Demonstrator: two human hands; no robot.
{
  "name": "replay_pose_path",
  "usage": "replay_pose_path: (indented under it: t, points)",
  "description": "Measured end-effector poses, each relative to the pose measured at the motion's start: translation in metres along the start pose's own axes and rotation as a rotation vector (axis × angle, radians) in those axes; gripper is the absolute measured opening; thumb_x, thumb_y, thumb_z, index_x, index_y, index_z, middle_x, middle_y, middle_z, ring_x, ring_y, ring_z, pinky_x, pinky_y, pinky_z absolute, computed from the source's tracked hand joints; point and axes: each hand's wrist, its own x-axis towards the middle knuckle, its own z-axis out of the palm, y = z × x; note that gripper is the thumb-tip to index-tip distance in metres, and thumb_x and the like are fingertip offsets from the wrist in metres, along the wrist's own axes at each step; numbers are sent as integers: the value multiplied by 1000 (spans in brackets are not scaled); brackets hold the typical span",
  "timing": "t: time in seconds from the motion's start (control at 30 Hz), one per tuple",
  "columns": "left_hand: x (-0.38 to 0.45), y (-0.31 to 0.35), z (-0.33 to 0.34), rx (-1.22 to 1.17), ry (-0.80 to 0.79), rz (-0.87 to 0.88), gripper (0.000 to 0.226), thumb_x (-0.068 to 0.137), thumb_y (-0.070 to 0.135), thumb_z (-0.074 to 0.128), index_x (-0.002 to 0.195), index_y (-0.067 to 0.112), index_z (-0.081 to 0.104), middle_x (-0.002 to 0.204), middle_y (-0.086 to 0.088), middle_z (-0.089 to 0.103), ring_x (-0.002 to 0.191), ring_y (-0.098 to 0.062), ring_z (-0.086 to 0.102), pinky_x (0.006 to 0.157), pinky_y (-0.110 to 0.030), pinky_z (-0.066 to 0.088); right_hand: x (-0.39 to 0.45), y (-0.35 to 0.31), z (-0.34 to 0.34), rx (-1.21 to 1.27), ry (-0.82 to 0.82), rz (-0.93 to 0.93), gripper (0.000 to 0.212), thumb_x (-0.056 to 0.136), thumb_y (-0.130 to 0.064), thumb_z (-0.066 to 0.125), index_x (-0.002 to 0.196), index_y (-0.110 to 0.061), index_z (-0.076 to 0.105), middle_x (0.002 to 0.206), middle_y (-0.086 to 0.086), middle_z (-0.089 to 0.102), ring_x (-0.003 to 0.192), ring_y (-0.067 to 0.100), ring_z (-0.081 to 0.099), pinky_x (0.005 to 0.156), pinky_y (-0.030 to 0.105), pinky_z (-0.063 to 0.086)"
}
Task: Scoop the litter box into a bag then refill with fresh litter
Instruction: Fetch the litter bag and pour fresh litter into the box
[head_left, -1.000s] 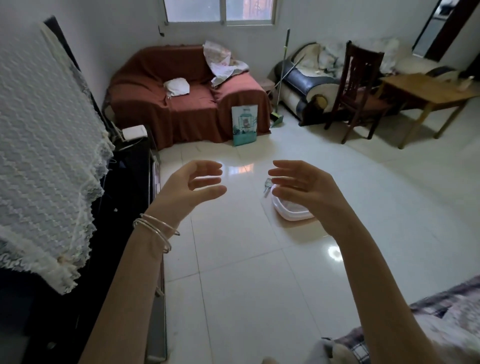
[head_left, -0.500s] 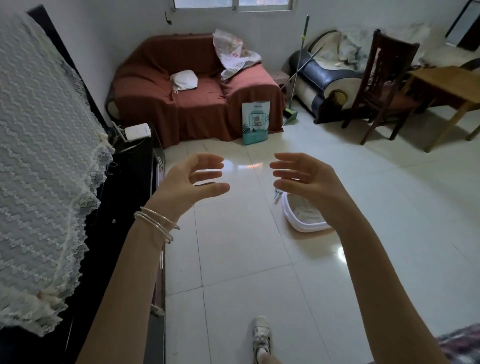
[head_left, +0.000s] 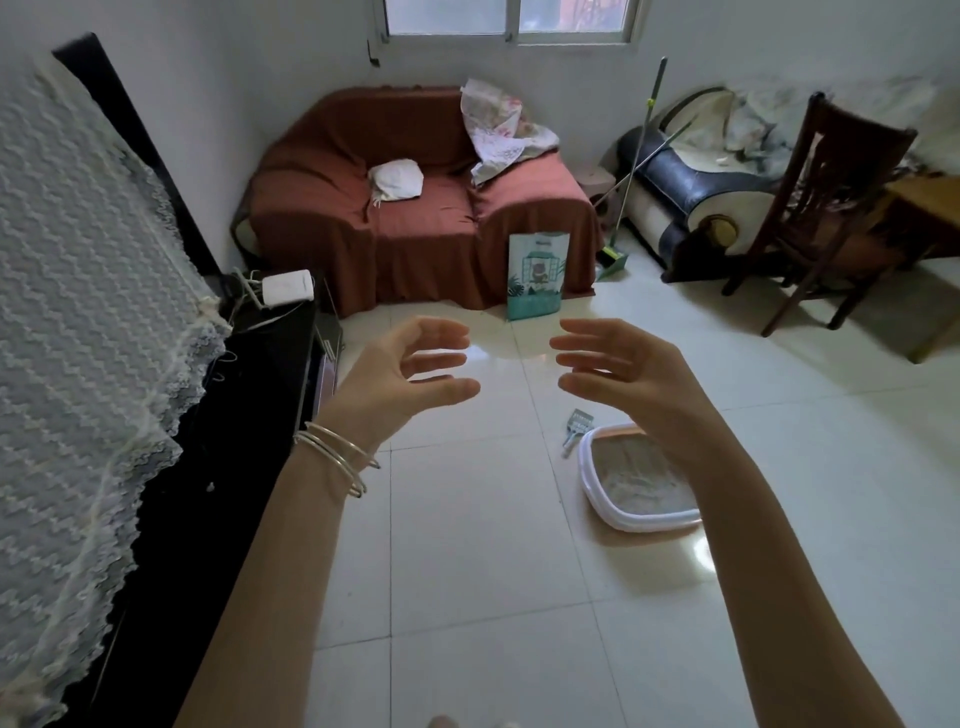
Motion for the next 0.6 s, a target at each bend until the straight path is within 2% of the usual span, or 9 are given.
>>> replay_pose_path:
  t: [0.1,0.3,0.4,0.6]
  points:
    - [26,-7,-2,2,-10,-3,48,58,21,78,102,23,60,108,4,65,101,-10,64,83,-21,52,25,5,-3,-11,-2,8,50,67,-11,75,115,-16,61,110,4,69,100,13,66,92,30,52]
    - [91,-15,-27,5,-42,1,46,65,9,79,105,17,58,110,-1,63,100,-11,63,82,-18,52,90,12,5,-8,26,-3,53,62,-18,74,114,-15,62,109,4,69,99,13,67,92,30,52]
    - [128,-15,-49,16,-66,18,51,59,17,83,104,20,59,106,3,64,99,-9,63,85,-18,51,130,11,14,-2,40,-7,52,62,-20,75,112,-18,62,108,3,70,98,13,67,92,30,52]
    - [204,-16,-94,11,-110,19,50,56,24,74,103,22,59,104,2,65,98,-9,63,80,-16,50,208,5,31,25,83,-17,48,70,-7,75,115,-17,62,108,3,69,98,12,67,93,30,51]
